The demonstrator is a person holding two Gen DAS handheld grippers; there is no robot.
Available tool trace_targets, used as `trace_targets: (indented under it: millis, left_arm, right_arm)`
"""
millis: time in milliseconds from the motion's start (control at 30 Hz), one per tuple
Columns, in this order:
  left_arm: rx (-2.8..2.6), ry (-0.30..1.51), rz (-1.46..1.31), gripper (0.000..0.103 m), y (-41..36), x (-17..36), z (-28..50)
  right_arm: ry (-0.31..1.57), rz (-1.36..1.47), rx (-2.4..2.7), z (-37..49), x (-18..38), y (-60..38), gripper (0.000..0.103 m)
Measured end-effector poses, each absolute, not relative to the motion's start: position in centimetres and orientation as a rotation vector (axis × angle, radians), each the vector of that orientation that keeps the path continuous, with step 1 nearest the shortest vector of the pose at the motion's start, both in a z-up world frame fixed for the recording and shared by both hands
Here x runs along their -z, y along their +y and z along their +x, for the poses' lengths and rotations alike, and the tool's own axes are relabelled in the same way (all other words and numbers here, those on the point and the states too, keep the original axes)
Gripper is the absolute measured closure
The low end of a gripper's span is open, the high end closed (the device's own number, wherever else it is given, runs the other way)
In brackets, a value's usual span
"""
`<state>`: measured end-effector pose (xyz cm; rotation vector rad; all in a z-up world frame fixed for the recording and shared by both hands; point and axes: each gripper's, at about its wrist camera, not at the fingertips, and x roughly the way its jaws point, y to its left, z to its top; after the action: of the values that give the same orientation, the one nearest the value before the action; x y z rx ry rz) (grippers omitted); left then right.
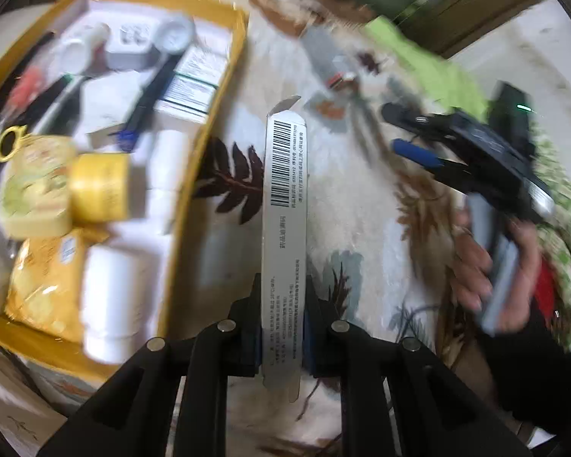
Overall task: Organize objects
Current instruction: 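Grasp the grey red-ended box with the right tool while the left tool holds its box, then carry both boxes over and down into the white tray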
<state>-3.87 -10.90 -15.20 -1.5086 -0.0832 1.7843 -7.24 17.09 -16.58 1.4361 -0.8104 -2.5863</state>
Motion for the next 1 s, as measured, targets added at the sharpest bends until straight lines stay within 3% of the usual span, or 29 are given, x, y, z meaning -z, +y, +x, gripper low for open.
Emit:
trace_targets:
  millis: [167,333,400,500,567,600,633,700,733,867,1000]
  left_arm:
    - [-1.71,-0.182,-1.482,0.088,-13.5,16.3,-3.3]
    - [-1.684,-0.197,-1.394,0.088,-13.8,14.7,-2.8]
    - [-1.686,-0.25,-1.402,0.088,-14.6,15.0,-3.5]
    - [-1.689,-0.306,-1.425,0.088,-15.2,15.5,-4.5]
    - [-1.697,-0.305,-1.429,0.088,-15.5,15.5,-4.7]
    - [-1.703,-0.306,-1.427,0.088,-15.8,15.3,-4.7]
    - [-1.712,-0.306,-1.423,0.088,-16.0,15.2,-4.7]
    - [-1.725,-0.327,-1.405,0.088,-16.7,14.9,-4.7]
    - [-1.731,-0.338,-1.396,0.088,-16.6,14.9,-4.8]
    - [-1.771,-0.375,-1.36,0.088,-17.6,14.5,-5.0]
    - [-1.809,-0.429,-1.33,0.088,-19.1,14.3,-5.4]
  right_arm:
    - [-0.769,1.406,2.667,-9.7,14.4,16.5,0.025]
    - [-0.347,1.423,2.851,-15.5,12.5,14.7,0.025]
    - [-0.206,1.474,2.894,-18.2,13.4,14.2,0.025]
    - [-0.316,1.62,2.771,-20.9,16.6,13.7,0.025]
    - [-0.121,1.799,2.757,-22.0,19.4,12.2,0.029]
    - [-0.11,1.756,2.793,-21.8,19.4,12.0,0.029]
    - [-0.138,1.719,2.826,-21.5,19.2,12.2,0.033]
    - [-0.208,1.715,2.875,-20.7,18.6,12.4,0.057]
    - [-0.211,1.717,2.878,-20.4,18.5,12.3,0.076]
    - [-0.21,1.714,2.86,-17.8,18.0,10.4,0.077]
    - [-0.382,1.661,2.81,-14.6,17.6,9.0,0.077]
